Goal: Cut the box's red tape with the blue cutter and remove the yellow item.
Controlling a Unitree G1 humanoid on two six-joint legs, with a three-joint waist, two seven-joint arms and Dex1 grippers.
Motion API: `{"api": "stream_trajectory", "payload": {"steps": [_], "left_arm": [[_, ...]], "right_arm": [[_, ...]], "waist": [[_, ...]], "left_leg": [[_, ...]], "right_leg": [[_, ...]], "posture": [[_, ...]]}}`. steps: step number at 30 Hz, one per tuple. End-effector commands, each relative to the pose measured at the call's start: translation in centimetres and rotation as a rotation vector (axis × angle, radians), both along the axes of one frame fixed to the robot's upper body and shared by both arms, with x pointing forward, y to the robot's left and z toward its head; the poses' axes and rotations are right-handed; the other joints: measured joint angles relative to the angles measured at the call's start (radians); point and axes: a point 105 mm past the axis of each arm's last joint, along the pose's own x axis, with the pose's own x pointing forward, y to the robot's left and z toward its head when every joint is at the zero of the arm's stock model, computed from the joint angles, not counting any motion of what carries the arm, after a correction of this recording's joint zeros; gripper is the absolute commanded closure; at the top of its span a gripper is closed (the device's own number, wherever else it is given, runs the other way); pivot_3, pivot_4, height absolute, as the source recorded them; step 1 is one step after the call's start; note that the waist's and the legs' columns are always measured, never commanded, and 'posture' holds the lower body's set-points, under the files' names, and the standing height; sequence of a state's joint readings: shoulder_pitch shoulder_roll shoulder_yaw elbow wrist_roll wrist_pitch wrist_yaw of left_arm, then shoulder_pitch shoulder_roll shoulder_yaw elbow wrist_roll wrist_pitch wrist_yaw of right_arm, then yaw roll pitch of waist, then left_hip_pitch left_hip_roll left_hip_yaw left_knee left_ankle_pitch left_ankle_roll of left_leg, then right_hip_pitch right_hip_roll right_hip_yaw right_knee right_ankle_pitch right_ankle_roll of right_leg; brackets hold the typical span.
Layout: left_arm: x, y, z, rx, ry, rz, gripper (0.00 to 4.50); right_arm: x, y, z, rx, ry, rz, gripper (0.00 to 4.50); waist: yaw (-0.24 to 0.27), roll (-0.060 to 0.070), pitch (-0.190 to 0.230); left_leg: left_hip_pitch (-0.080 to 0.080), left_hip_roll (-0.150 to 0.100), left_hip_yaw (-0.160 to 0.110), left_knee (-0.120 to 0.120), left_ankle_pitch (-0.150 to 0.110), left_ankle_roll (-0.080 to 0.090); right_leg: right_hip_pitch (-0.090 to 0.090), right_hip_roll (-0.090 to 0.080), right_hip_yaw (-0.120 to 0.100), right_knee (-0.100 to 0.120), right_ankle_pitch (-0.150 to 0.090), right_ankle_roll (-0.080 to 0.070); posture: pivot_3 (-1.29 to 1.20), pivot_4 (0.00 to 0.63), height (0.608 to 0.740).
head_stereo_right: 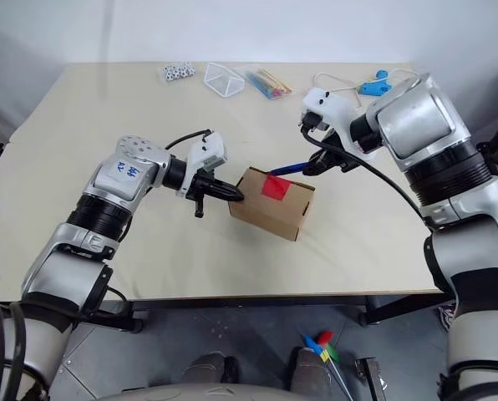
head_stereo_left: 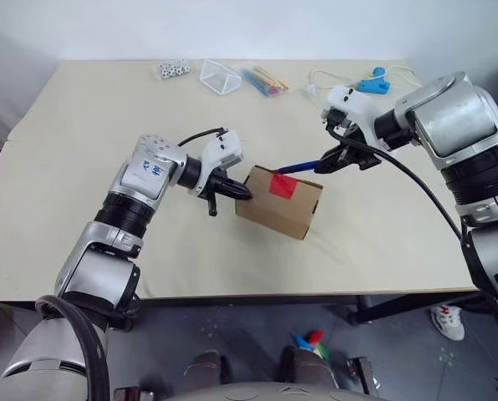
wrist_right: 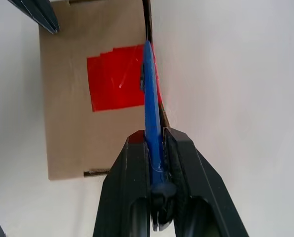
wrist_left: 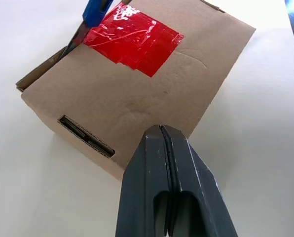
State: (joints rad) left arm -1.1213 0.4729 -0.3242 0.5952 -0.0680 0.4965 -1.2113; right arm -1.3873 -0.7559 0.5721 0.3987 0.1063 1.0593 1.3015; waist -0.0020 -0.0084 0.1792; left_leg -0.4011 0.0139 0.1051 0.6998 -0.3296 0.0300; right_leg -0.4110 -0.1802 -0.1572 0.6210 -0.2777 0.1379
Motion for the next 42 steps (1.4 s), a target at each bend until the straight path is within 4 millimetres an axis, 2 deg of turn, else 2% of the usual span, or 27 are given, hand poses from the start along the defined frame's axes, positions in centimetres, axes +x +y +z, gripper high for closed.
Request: {"api": "stream_trajectory", "payload": {"steps": [1,16,24,32,42], "left_arm": [[0.8,1.6,-1.8,0.08,0.014,0.09,4.5],[1.4,1.3,-1.8,0.078,-0.008,0.098,4.5],[1.3,0.6,-2.2,0.078,-0.006,0.076,4.5],[1.2,-0.1,-2.7,0.096,-0.009,0.066,4.5],[1.1,-0.8,-3.4,0.108,0.008,0.085,4.5]], "right_arm": [[0.1,-1.4,0.2,-0.04,0.003,-0.056,4.33],[-1.5,-1.5,0.4,-0.084,0.05,-0.041,4.33],[-1.6,-0.4,0.8,-0.035,0.074,-0.056,4.33],[-1.9,-0.3,1.1,-0.04,0.116,-0.11,4.33],[-2.8,0.9,0.4,-0.055,0.192,-0.149,4.33]], "waist": [[0.0,0.0,0.0],[0.001,0.0,0.0],[0.003,0.0,0.0],[0.004,0.0,0.0],[0.012,0.0,-0.001]], "left_leg": [[0.0,0.0,0.0,0.0,0.0,0.0],[0.0,0.0,0.0,0.0,0.0,0.0],[0.0,0.0,-0.001,0.0,0.0,0.0],[0.0,-0.001,-0.001,0.0,0.0,0.0],[0.0,-0.002,-0.004,0.001,0.0,0.0]], "right_leg": [[0.0,0.0,0.0,0.0,0.0,0.0],[0.0,0.0,0.0,0.0,0.0,0.0],[0.0,-0.001,0.0,0.0,0.0,0.0],[0.0,-0.001,-0.001,0.0,0.0,0.0],[0.001,-0.001,-0.001,0.0,0.0,0.0]], "posture": [[0.0,0.15,0.74],[0.0,0.15,0.74],[0.0,0.15,0.74],[0.0,0.15,0.74],[0.0,0.15,0.74]]}}
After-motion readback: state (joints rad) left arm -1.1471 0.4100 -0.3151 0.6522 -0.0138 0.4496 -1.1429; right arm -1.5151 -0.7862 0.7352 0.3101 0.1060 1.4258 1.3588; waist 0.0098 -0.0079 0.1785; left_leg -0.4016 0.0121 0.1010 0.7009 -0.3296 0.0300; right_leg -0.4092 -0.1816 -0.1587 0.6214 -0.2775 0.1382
